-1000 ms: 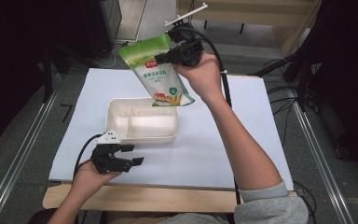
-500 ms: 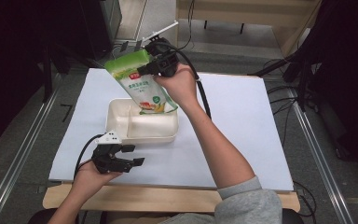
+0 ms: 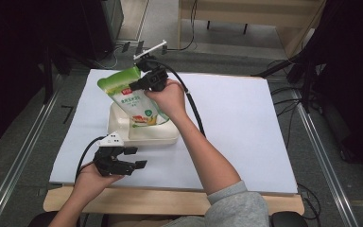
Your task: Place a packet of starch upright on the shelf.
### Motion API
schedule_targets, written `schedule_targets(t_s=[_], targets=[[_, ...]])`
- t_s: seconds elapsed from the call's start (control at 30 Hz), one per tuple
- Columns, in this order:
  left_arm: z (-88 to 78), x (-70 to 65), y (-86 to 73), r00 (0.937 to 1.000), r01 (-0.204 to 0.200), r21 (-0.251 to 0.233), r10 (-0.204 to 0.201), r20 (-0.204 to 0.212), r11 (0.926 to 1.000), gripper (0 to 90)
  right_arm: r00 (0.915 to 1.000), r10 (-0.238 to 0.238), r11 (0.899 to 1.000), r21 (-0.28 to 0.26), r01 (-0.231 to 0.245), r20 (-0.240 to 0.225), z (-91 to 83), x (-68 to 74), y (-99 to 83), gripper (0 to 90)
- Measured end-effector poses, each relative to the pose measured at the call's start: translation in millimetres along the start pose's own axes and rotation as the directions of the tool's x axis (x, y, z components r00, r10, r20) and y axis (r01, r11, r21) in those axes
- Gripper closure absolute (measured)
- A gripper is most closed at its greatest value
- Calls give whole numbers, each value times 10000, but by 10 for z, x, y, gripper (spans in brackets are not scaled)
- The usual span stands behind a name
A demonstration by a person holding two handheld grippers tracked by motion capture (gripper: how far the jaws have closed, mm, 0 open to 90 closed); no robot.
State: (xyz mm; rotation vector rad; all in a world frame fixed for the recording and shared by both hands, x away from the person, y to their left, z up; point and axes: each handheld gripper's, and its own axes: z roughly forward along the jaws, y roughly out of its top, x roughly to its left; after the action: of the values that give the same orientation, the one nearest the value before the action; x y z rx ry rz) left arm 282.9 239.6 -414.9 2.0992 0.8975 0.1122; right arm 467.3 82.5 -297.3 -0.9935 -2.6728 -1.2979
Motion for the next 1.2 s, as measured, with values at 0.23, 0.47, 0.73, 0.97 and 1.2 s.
schedule_targets(t_s=[0.23, 0.47, 0.73, 0.97, 1.2], targets=[[4, 0, -2, 10000, 38, -12, -38, 35, 10000, 334, 9985, 464, 9989, 85, -467, 280, 33, -293, -259, 900], [18, -8, -2, 10000, -2, 45, 2, 16, 10000, 334, 9944, 721, 9964, 381, -752, 774, -82, -558, -431, 891], [28, -11, -2, 10000, -23, 103, 23, 5, 9999, 334, 9866, 1514, 9873, 405, -1539, 601, -125, -820, -612, 876], [28, -8, -1, 10000, -20, 134, 20, -8, 9999, 334, 9875, 1397, 9894, 303, -1423, 733, -108, -854, -691, 843], [30, -4, -4, 10000, 5, 123, -5, -8, 9999, 334, 9890, 1228, 9922, 133, -1243, 830, -148, -830, -692, 681]])
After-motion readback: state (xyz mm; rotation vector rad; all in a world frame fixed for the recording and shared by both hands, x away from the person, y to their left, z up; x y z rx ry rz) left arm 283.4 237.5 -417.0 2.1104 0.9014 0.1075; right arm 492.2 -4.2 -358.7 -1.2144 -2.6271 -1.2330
